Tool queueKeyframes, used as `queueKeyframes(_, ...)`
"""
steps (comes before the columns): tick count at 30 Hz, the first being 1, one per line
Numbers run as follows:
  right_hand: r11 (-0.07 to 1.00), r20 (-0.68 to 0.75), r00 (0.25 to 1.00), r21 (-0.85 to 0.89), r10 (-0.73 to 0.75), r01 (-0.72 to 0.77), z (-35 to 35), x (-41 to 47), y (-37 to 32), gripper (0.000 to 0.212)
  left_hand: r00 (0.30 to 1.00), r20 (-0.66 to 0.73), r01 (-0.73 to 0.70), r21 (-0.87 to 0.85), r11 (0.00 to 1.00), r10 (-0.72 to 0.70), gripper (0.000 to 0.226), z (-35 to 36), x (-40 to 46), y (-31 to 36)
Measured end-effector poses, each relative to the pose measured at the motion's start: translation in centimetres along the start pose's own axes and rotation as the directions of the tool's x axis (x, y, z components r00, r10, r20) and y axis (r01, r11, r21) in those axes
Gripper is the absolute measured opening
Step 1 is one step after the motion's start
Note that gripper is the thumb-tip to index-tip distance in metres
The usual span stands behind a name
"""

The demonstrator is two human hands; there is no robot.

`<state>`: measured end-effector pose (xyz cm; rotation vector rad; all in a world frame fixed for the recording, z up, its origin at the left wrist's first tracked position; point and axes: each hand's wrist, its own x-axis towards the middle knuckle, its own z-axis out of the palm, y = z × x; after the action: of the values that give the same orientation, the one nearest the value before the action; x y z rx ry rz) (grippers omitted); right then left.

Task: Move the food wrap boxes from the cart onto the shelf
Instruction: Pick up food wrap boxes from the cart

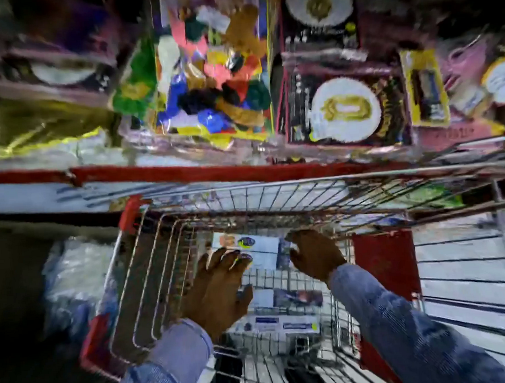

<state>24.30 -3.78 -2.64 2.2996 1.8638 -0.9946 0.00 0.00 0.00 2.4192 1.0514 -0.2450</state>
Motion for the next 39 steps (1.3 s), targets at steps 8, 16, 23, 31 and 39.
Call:
queueKeyframes(8, 1.000, 0.058, 0.998, 0.013, -0.029, 0.028, 7.8, 8.4, 3.1, 0.046, 0.997, 0.062, -0.052, -0.055, 0.997, 0.056, 0.041, 7.8, 5.8, -3.1)
queueKeyframes(16, 0.978, 0.209, 0.959, -0.047, -0.190, 0.204, 7.8, 10.6, 5.1, 0.053, 0.987, 0.139, -0.094, 0.094, 0.991, 0.080, 0.058, 13.1, 8.6, -5.6)
queueKeyframes(23, 0.930, 0.217, 0.931, -0.160, -0.295, 0.332, 8.5, 10.8, 6.1, 0.062, 0.989, 0.137, -0.086, 0.201, 0.976, 0.059, 0.051, 12.2, 9.6, -5.0)
queueKeyframes(31, 0.933, 0.227, 0.921, -0.099, -0.317, 0.346, 8.4, 12.0, 6.2, 0.047, 0.997, 0.011, -0.075, 0.271, 0.960, 0.075, 0.047, 13.1, 10.0, -5.2)
queueKeyframes(39, 0.921, 0.085, 0.950, -0.232, -0.300, 0.312, 8.0, 10.2, 5.6, 0.060, 0.996, 0.063, -0.067, 0.106, 0.992, 0.061, 0.056, 12.3, 9.0, -4.9)
